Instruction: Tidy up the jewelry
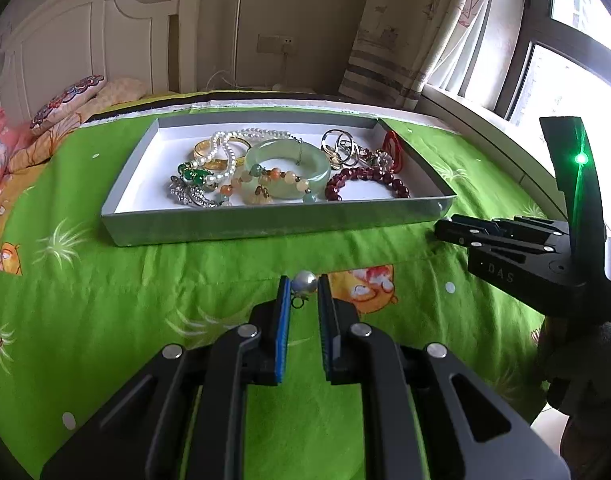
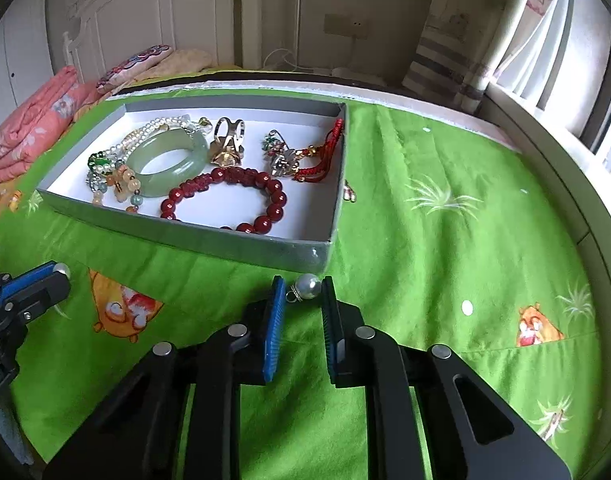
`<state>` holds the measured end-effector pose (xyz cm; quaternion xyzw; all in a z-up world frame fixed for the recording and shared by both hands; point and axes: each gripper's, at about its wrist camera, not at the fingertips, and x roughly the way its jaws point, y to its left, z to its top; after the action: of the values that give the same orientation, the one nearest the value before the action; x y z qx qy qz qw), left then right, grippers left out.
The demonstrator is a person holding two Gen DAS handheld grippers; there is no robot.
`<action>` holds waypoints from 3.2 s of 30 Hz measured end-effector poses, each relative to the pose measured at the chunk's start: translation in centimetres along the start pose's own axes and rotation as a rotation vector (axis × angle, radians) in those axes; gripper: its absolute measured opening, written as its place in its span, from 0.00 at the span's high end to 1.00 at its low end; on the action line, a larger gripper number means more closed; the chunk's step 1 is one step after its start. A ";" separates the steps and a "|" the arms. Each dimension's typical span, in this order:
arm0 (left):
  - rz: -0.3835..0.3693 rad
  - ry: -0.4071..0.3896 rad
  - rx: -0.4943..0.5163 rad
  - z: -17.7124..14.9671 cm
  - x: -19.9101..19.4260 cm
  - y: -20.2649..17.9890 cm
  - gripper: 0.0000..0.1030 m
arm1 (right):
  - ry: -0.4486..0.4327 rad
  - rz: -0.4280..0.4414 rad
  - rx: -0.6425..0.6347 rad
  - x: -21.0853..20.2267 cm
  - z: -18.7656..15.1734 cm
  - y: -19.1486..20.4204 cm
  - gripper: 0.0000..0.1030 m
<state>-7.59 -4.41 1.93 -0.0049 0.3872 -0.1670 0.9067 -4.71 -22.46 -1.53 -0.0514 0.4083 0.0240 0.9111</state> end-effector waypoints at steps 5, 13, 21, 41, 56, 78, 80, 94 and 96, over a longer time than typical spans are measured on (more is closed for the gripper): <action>0.007 -0.008 -0.010 -0.3 -0.4 0.8 0.88 | -0.034 0.024 0.005 -1.2 -0.7 0.1 0.87; 0.021 -0.026 -0.037 -0.2 -1.1 2.0 0.88 | -0.156 0.133 0.036 -4.6 -0.7 0.0 0.87; 0.051 -0.071 -0.002 2.2 -1.6 1.9 0.88 | -0.243 0.169 -0.002 -5.0 1.2 2.2 0.87; 0.086 -0.075 0.054 8.5 3.0 2.2 0.88 | -0.254 0.234 -0.059 -1.1 5.6 4.8 0.87; -0.037 -0.035 0.022 11.8 5.1 3.2 0.87 | -0.218 0.247 -0.120 1.0 6.9 7.2 0.87; 0.208 -0.457 0.005 10.4 -3.6 5.1 0.02 | -0.365 0.190 0.127 -4.5 3.9 0.2 0.69; 0.240 -0.470 -0.033 9.8 -4.1 5.2 0.02 | -0.372 0.167 0.123 -4.9 3.2 0.2 0.25; 0.207 -0.288 -0.054 5.6 0.1 3.5 0.02 | -0.392 0.076 0.061 -4.6 2.1 2.7 0.04; 0.224 -0.249 -0.061 5.6 0.6 3.8 0.02 | -0.391 0.051 0.052 -4.5 2.1 3.1 0.04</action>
<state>-2.09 -1.66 4.93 -0.0099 0.2748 -0.0511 0.9601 -6.42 -19.18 3.03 -0.0118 0.2255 0.0462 0.9731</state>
